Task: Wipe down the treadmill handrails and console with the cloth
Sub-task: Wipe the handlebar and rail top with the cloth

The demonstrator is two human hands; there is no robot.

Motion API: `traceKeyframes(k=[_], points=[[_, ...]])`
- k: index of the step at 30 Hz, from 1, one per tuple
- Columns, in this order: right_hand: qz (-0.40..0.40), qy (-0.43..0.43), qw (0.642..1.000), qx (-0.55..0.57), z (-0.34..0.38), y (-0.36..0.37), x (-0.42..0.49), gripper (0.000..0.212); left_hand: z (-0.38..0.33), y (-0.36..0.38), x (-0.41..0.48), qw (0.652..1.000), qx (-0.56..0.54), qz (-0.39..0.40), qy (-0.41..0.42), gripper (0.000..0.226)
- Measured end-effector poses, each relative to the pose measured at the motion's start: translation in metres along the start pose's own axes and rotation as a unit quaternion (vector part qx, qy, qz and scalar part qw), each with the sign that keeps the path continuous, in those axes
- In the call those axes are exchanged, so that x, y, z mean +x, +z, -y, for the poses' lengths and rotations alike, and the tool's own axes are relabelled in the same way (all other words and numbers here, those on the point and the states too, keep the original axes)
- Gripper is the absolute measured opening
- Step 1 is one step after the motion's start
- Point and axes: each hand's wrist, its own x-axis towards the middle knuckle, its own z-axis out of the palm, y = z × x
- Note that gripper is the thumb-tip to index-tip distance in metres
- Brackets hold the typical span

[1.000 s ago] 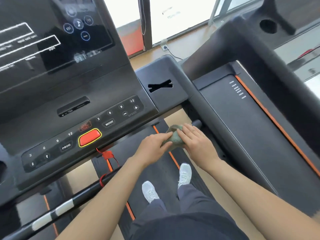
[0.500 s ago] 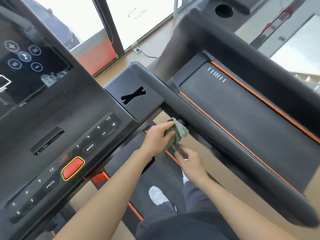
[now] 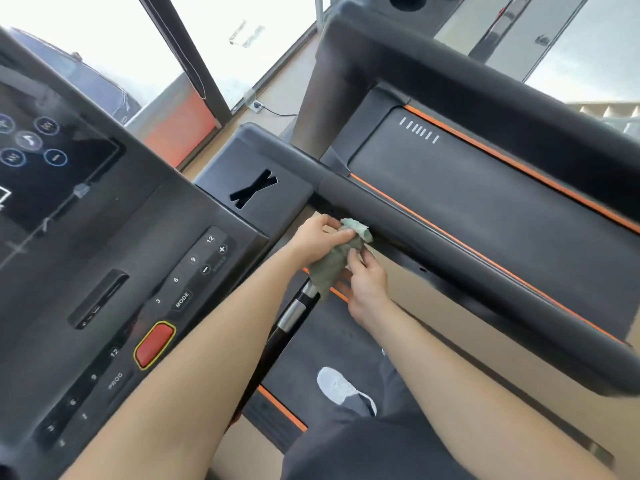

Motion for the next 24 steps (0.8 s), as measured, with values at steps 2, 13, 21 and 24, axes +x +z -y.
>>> traceKeyframes(k=[2, 13, 21, 24], points=[[0.000, -0.002, 1.000, -0.011, -0.007, 0.002, -0.006, 0.028, 0.008, -0.006, -0.007, 1.000, 0.008, 0.030, 0.001, 0.040], [0.113, 0.017, 0.988, -0.101, -0.079, 0.001, -0.082, 0.035, 0.076, -0.042, -0.099, 0.975, 0.201, 0.092, 0.005, 0.033], [0.203, 0.096, 0.959, -0.175, -0.113, -0.005, -0.125, 0.029, 0.147, -0.052, -0.189, 0.988, 0.144, 0.036, -0.033, 0.023], [0.215, 0.131, 0.947, -0.201, -0.115, -0.004, -0.131, 0.026, 0.155, -0.052, -0.212, 0.988, 0.152, -0.003, -0.037, 0.020]])
